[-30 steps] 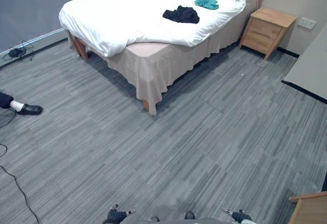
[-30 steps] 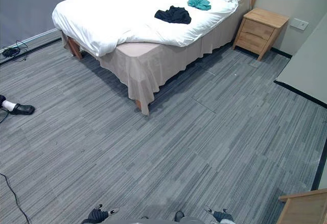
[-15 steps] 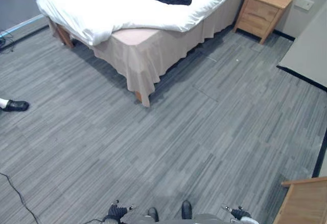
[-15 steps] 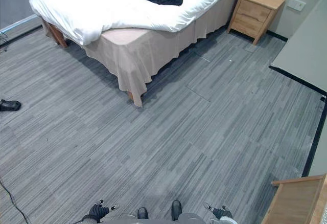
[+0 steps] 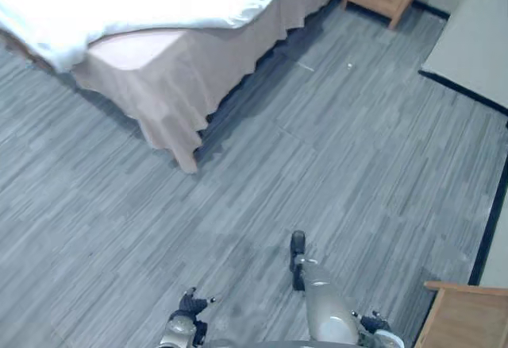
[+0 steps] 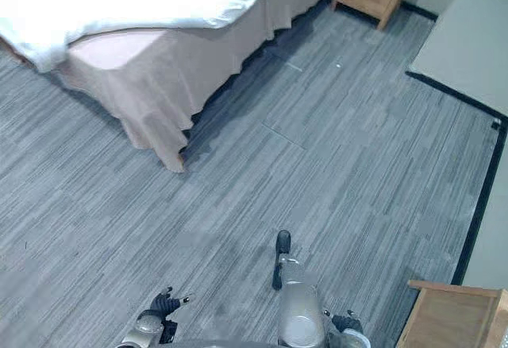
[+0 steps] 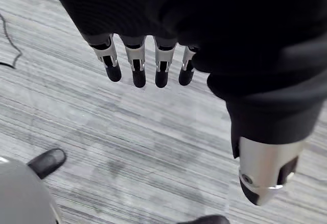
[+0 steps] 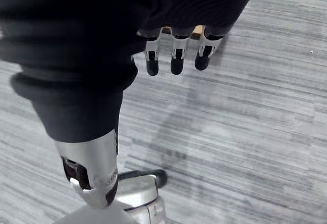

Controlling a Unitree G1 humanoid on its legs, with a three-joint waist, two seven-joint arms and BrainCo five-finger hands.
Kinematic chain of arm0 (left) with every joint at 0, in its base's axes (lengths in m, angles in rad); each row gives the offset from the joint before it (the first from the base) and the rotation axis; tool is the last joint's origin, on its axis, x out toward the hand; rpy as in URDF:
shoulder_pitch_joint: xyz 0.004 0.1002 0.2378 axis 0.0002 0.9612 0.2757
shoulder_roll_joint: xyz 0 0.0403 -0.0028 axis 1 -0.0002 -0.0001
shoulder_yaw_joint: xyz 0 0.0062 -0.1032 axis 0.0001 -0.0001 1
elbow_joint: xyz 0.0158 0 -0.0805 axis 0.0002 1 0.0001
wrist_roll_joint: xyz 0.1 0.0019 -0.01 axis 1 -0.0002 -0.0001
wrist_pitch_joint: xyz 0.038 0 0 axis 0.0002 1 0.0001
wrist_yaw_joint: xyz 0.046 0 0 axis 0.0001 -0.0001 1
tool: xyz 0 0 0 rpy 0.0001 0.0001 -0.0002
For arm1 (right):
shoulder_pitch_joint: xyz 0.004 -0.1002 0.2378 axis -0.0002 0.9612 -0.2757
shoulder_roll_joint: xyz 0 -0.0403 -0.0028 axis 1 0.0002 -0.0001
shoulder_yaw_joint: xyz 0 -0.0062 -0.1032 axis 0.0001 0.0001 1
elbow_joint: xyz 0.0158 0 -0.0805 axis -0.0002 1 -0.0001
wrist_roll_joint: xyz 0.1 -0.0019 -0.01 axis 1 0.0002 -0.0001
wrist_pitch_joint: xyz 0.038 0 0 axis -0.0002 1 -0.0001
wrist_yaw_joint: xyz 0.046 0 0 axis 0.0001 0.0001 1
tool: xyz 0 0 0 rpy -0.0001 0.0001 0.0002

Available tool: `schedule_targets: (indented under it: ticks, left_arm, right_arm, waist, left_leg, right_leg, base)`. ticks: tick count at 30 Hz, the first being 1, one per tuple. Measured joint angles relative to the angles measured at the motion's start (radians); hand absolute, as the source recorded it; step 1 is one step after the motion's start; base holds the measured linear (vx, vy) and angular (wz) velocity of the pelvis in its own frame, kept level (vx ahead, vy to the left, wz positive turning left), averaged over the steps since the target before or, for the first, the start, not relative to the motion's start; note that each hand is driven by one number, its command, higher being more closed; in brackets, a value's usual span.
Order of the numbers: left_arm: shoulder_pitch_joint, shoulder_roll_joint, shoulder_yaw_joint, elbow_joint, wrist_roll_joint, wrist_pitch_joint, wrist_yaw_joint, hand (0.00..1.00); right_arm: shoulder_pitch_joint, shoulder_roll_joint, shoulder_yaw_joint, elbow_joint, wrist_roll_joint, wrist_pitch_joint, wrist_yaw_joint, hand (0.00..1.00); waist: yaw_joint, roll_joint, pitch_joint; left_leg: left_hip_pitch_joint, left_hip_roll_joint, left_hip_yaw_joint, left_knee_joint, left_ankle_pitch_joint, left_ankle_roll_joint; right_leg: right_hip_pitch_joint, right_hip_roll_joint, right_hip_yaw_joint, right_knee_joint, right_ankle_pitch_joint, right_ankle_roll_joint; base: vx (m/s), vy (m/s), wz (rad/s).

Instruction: Tidy the bed and pick cloth on bed and put in laundry

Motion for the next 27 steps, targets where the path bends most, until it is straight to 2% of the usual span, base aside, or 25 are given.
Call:
schedule_targets:
  ticks: [1, 2, 3, 4, 6, 7, 8, 9, 10, 11, 12, 13, 14, 15, 16, 17, 18, 19, 20, 21, 23, 24, 25, 26, 27]
  left_arm:
    - [0.003, -0.002, 0.000, -0.045, -0.015, -0.010, 0.000, 0.00]
    - [0.002, -0.002, 0.000, -0.055, -0.021, -0.010, 0.002, 0.00]
    - [0.002, -0.001, 0.003, -0.072, -0.039, -0.012, 0.009, 0.00]
    - [0.001, -0.003, 0.008, -0.085, -0.056, -0.014, 0.009, 0.00]
    - [0.002, -0.009, 0.028, -0.113, -0.077, -0.021, 0.009, 0.00]
    - [0.002, -0.009, 0.038, -0.125, -0.094, -0.024, 0.011, 0.00]
    - [0.001, -0.011, 0.038, -0.126, -0.095, -0.027, 0.012, 0.00]
    - [0.002, -0.020, 0.041, -0.132, -0.095, -0.029, 0.013, 0.00]
    - [0.003, -0.030, 0.047, -0.125, -0.093, -0.028, 0.012, 0.00]
    - [0.003, -0.034, 0.049, -0.116, -0.092, -0.027, 0.011, 0.00]
    - [0.006, -0.044, 0.057, -0.094, -0.092, -0.027, 0.010, 0.00]
    - [0.008, -0.046, 0.058, -0.086, -0.090, -0.023, 0.008, 0.00]
    - [0.007, -0.042, 0.063, -0.074, -0.088, -0.019, 0.006, 0.00]
    - [0.014, -0.035, 0.068, -0.077, -0.083, -0.019, 0.006, 0.00]
    - [0.017, -0.033, 0.069, -0.076, -0.083, -0.018, 0.006, 0.00]
    - [0.020, -0.030, 0.064, -0.071, -0.083, -0.009, 0.006, 0.00]
    - [0.020, -0.018, 0.050, -0.056, -0.079, -0.004, 0.005, 0.00]
    - [0.020, -0.012, 0.042, -0.044, -0.078, -0.004, 0.005, 0.00]
    - [0.021, 0.000, 0.032, -0.028, -0.072, -0.004, 0.005, 0.00]
    - [0.021, 0.007, 0.031, -0.025, -0.070, 0.001, 0.005, 0.00]
    - [0.024, 0.015, 0.030, -0.025, -0.069, 0.014, 0.006, 0.00]
    - [0.036, 0.026, 0.024, -0.025, -0.069, 0.013, 0.005, 0.00]
    - [0.047, 0.043, 0.022, -0.032, -0.070, 0.011, 0.004, 0.00]
    - [0.055, 0.073, 0.023, -0.034, -0.070, 0.012, 0.003, 0.00]
    - [0.039, 0.085, 0.033, -0.019, -0.069, 0.017, 0.007, 0.00]
  right_arm:
    - [-0.007, -0.015, 0.041, 0.000, 0.001, 0.000, -0.003, 0.00]
    - [-0.010, -0.018, 0.058, 0.000, 0.001, -0.001, -0.005, 0.00]
    - [-0.017, -0.020, 0.081, 0.001, 0.000, 0.001, -0.013, 0.00]
    - [-0.025, -0.023, 0.095, 0.001, -0.001, 0.000, -0.019, 0.00]
    - [-0.035, -0.032, 0.114, 0.002, -0.003, 0.000, -0.020, 0.00]
    - [-0.069, -0.033, 0.121, 0.005, -0.005, 0.000, -0.019, 0.00]
    - [-0.076, -0.032, 0.121, 0.007, -0.007, -0.001, -0.019, 0.00]
    - [-0.093, -0.033, 0.121, 0.007, -0.015, -0.001, -0.018, 0.00]
    - [-0.092, -0.046, 0.140, 0.004, -0.038, -0.005, -0.018, 0.00]
    - [-0.088, -0.047, 0.152, 0.003, -0.047, -0.005, -0.017, 0.00]
    - [-0.079, -0.049, 0.163, 0.002, -0.061, -0.005, -0.017, 0.00]
    - [-0.069, -0.047, 0.161, 0.001, -0.071, -0.004, -0.016, 0.00]
    - [-0.054, -0.029, 0.149, 0.005, -0.079, 0.000, -0.016, 0.00]
    - [-0.039, -0.027, 0.149, 0.009, -0.094, 0.000, -0.011, 0.00]
    - [-0.040, -0.027, 0.149, 0.010, -0.102, 0.000, -0.010, 0.00]
    - [-0.046, -0.032, 0.149, 0.008, -0.113, -0.003, -0.002, 0.00]
    - [-0.048, -0.029, 0.154, -0.001, -0.117, -0.006, 0.004, 0.00]
    - [-0.048, -0.027, 0.162, -0.004, -0.116, -0.006, 0.005, 0.00]
    - [-0.048, -0.029, 0.166, -0.022, -0.116, -0.007, 0.006, 0.00]
    - [-0.049, -0.028, 0.169, -0.031, -0.113, -0.009, 0.005, 0.00]
    - [-0.055, -0.029, 0.169, -0.042, -0.104, -0.009, 0.004, 0.00]
    - [-0.053, -0.024, 0.169, -0.041, -0.098, -0.009, 0.004, 0.00]
    - [-0.046, -0.013, 0.169, -0.034, -0.090, -0.006, 0.003, 0.00]
    - [-0.040, 0.010, 0.168, -0.016, -0.080, -0.006, 0.003, 0.00]
    - [-0.062, 0.015, 0.170, 0.018, -0.073, -0.003, 0.004, 0.00]
  waist:
    - [0.022, 0.008, 0.012]
    - [0.028, 0.008, 0.014]
    - [0.037, -0.001, 0.021]
    - [0.046, -0.012, 0.025]
    - [0.064, -0.019, 0.027]
    - [0.077, -0.019, 0.027]
    - [0.083, -0.020, 0.027]
    - [0.092, -0.023, 0.025]
    - [0.091, -0.020, 0.019]
    - [0.090, -0.015, 0.016]
    - [0.091, 0.003, 0.002]
    - [0.087, 0.006, -0.005]
    - [0.077, -0.032, -0.024]
    - [0.084, -0.056, -0.043]
    - [0.086, -0.057, -0.044]
    - [0.083, -0.059, -0.046]
    - [0.078, -0.061, -0.046]
    - [0.072, -0.060, -0.048]
    - [0.057, -0.058, -0.048]
    - [0.057, -0.048, -0.043]
    - [0.056, -0.040, -0.041]
    - [0.056, -0.052, -0.050]
    - [0.058, -0.086, -0.068]
    - [0.060, -0.148, -0.088]
    - [0.085, -0.146, -0.084]
  left_leg:
    - [-0.122, 0.050, 0.001, 0.320, -0.037, 0.016]
    - [-0.160, 0.055, 0.005, 0.398, -0.067, 0.015]
    - [-0.209, 0.052, 0.019, 0.447, -0.114, 0.030]
    - [-0.246, 0.041, 0.045, 0.437, -0.149, 0.046]
    - [-0.320, -0.004, 0.091, 0.318, -0.201, 0.026]
    - [-0.353, -0.053, 0.141, 0.130, -0.232, 0.011]
    - [-0.353, -0.074, 0.170, 0.039, -0.232, 0.010]
    - [-0.348, -0.110, 0.259, -0.149, -0.226, 0.008]
    - [-0.331, -0.130, 0.415, -0.302, -0.202, 0.019]
    - [-0.318, -0.132, 0.510, -0.358, -0.168, 0.041]
    - [-0.294, -0.136, 0.673, -0.429, -0.077, 0.124]
    - [-0.278, -0.157, 0.717, -0.465, -0.106, 0.254]
    - [-0.245, -0.247, 0.694, -0.546, -0.137, 0.305]
    - [-0.221, -0.307, 0.627, -0.625, -0.137, 0.302]
    - [-0.200, -0.324, 0.600, -0.653, -0.136, 0.300]
    - [-0.155, -0.344, 0.535, -0.673, -0.143, 0.271]
    - [-0.115, -0.347, 0.466, -0.660, -0.158, 0.243]
    - [-0.095, -0.344, 0.435, -0.654, -0.166, 0.232]
    - [-0.057, -0.334, 0.373, -0.648, -0.175, 0.215]
    - [-0.024, -0.323, 0.325, -0.650, -0.174, 0.206]
    - [0.012, -0.285, 0.260, -0.648, -0.168, 0.166]
    - [0.026, -0.279, 0.220, -0.656, -0.166, 0.114]
    - [0.039, -0.293, 0.203, -0.674, -0.170, 0.084]
    - [0.051, -0.322, 0.179, -0.694, -0.176, 0.044]
    - [0.081, -0.299, 0.163, -0.720, -0.171, 0.017]
  right_leg:
    - [0.101, 0.047, 0.012, -0.043, -0.015, -0.018]
    - [0.143, 0.057, 0.016, -0.063, -0.022, -0.024]
    - [0.208, 0.067, 0.025, -0.094, -0.034, -0.033]
    - [0.262, 0.068, 0.034, -0.122, -0.052, -0.037]
    - [0.339, 0.060, 0.045, -0.167, -0.072, -0.037]
    - [0.381, 0.044, 0.049, -0.187, -0.079, -0.022]
    - [0.399, 0.036, 0.048, -0.198, -0.082, -0.015]
    - [0.436, 0.019, 0.036, -0.231, -0.093, 0.002]
    - [0.476, 0.009, 0.015, -0.262, -0.111, 0.025]
    - [0.497, 0.010, -0.001, -0.271, -0.124, 0.035]
    - [0.537, 0.025, -0.037, -0.271, -0.162, 0.059]
    - [0.564, 0.032, -0.061, -0.269, -0.181, 0.075]
    - [0.596, 0.002, -0.122, -0.248, -0.205, 0.112]
    - [0.579, -0.032, -0.167, -0.138, -0.219, 0.137]
    - [0.548, -0.050, -0.184, -0.022, -0.224, 0.159]
    - [0.451, -0.112, -0.179, 0.279, -0.213, 0.206]
    - [0.375, -0.160, -0.159, 0.520, -0.214, 0.205]
    - [0.342, -0.172, -0.145, 0.592, -0.218, 0.208]
    - [0.289, -0.206, -0.143, 0.642, -0.228, 0.199]
    - [0.237, -0.233, -0.143, 0.612, -0.248, 0.171]
    - [0.171, -0.218, -0.069, 0.427, -0.258, 0.175]
    - [0.157, -0.200, 0.005, 0.225, -0.215, 0.200]
    - [0.155, -0.198, 0.066, 0.044, -0.106, 0.206]
    - [0.134, -0.205, 0.142, -0.072, 0.112, 0.190]
    - [0.116, -0.182, 0.143, -0.014, 0.056, 0.155]
  base:
    - [0.63, -0.289, -0.39]
    - [0.49, -0.211, -0.42]
    - [0.40, -0.124, -0.17]
    - [0.50, -0.133, -0.12]
    - [0.48, -0.091, -0.07]
    - [0.36, -0.023, -0.11]
    - [0.57, 0.020, -0.14]
    - [0.60, 0.064, 0.07]
    - [0.63, 0.078, 0.24]
    - [0.58, 0.096, 0.60]
    - [0.49, 0.091, 0.74]
    - [0.63, 0.137, 1.39]
    - [0.62, 0.148, 1.77]
    - [0.61, 0.153, 1.77]
    - [0.58, 0.157, 1.50]
    - [0.58, 0.110, 1.45]
    - [0.58, 0.067, 1.53]
    - [0.69, -0.060, 1.73]
    - [0.56, -0.104, 1.68]
    - [0.72, -0.267, 1.89]
    - [0.45, -0.308, 1.42]
    - [0.32, -0.317, 1.30]
    - [0.48, -0.510, 1.42]
    - [0.38, -0.499, 0.86]
    - [0.34, -0.489, 0.45]
